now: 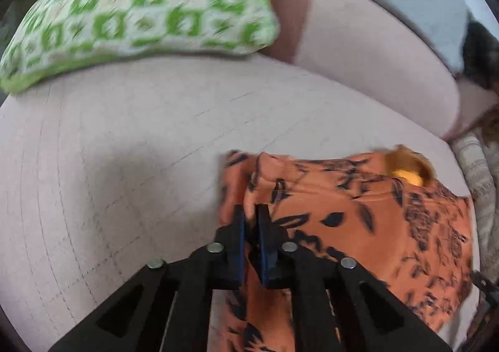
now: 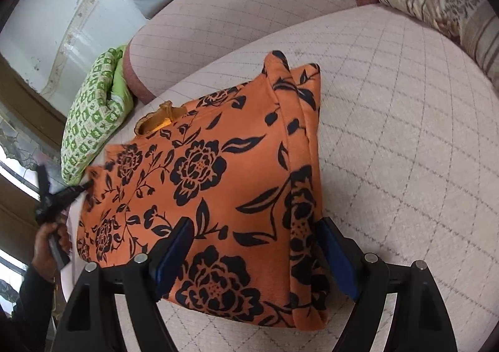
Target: Fold small clothes
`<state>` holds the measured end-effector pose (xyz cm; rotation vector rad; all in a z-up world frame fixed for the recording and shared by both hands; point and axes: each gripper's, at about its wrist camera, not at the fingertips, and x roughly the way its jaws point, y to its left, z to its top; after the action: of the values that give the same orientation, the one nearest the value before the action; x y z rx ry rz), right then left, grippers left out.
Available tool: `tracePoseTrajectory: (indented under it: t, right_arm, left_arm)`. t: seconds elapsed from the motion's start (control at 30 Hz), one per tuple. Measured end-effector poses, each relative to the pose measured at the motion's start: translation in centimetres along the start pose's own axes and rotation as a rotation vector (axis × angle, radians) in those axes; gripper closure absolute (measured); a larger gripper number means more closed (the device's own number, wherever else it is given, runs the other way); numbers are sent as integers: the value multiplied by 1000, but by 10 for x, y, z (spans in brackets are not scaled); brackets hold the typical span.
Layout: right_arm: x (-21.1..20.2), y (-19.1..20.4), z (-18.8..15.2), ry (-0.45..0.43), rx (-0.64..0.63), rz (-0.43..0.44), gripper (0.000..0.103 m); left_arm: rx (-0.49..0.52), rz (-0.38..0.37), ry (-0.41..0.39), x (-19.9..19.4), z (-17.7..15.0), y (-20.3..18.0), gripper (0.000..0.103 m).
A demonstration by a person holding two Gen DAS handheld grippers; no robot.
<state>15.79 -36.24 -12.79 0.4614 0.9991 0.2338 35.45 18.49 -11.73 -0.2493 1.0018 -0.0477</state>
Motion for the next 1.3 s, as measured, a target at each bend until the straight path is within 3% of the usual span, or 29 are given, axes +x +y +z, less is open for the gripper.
tracePoseTrajectory:
  t: [0.07, 0.2, 0.3, 0.37, 0.47, 0.53, 0.6, 0.63, 0.67, 0.7, 0.8, 0.9, 1.0, 1.1, 1.2, 1.23, 1.27, 1.3]
  right_arm:
    - [-5, 2, 1, -5, -8, 9, 20]
    - [-19, 0, 9, -42, -8, -5, 20]
    - [-15, -4, 19, -40, -3, -15, 20]
    - [-8, -9, 26, -38, 15, -10, 20]
    - [15, -25, 29, 32, 109, 64, 20]
    - [29, -27, 28, 65, 116, 80, 19]
    - [30, -21, 31, 61, 91, 87, 20]
    - [32, -18, 33, 80, 94, 110, 24]
    - [36, -16, 34, 103, 97, 108, 48]
    - [42, -15, 35, 133, 97, 93, 78]
    - [48, -8, 40, 167, 90, 64, 84]
    - [25, 9, 49, 143, 79, 88, 87]
    - [-15, 27, 55, 96, 76, 144, 87]
    - [-53, 34, 40, 83, 68, 169, 87]
    - [-65, 18, -2, 147, 80, 164, 83]
    - [-58, 10, -22, 180, 69, 148, 82]
    - [-46, 0, -40, 229, 64, 141, 75]
    - [-28, -16, -60, 315, 87, 85, 55]
  left_arm:
    - [-72, -3, -18, -5, -2, 11, 59]
    - [-58, -8, -111, -44, -7, 14, 56]
    - [-2, -84, -119, -73, -27, 11, 45]
    - [38, -142, -78, -81, -44, 7, 31]
    - [76, -193, 3, -73, -73, 5, 31]
    - [81, -146, 81, -49, -84, 1, 31]
    - [90, -118, 45, -46, -89, -3, 32]
    - [116, -92, 50, -45, -87, -8, 57]
    - [118, -99, 61, -42, -83, -10, 83]
    - [73, -143, 86, -40, -77, -7, 84]
    - [25, -138, 113, -40, -66, -7, 85]
    - [18, -129, 49, -75, -60, -11, 86]
    - [50, -151, -31, -127, -70, -24, 86]
    - [62, -158, -89, -179, -92, -25, 85]
    - [-5, -161, -47, -189, -139, -6, 81]
    - [-7, -134, -12, -178, -157, -1, 74]
    - [-2, -106, 33, -164, -174, 7, 70]
    - [-14, -40, 114, -139, -192, 21, 70]
